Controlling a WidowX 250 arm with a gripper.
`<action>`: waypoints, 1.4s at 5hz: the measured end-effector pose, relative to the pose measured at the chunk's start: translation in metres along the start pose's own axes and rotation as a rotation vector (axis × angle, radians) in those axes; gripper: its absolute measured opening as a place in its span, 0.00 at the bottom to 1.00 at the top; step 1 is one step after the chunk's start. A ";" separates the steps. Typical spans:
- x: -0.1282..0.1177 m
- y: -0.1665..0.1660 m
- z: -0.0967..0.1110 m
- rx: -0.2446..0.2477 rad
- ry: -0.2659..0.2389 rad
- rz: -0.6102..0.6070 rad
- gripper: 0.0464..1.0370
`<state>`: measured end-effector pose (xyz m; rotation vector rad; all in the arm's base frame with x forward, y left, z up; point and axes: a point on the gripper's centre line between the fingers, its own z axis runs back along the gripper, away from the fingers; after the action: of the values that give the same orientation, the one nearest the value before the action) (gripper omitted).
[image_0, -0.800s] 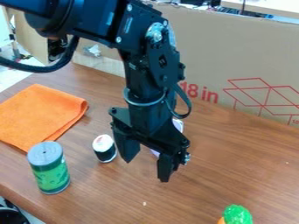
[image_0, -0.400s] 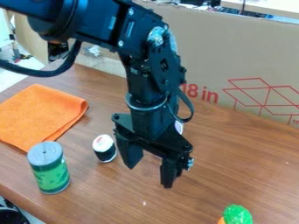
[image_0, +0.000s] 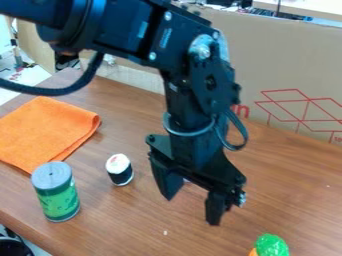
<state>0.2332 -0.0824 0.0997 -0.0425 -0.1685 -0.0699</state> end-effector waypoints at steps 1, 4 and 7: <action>0.004 -0.019 -0.010 -0.013 0.019 -0.060 0.96; 0.019 -0.062 -0.016 -0.050 0.021 -0.162 0.96; 0.012 -0.067 -0.040 -0.026 0.109 -0.172 0.96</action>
<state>0.2469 -0.1519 0.0649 -0.0504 -0.0620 -0.2458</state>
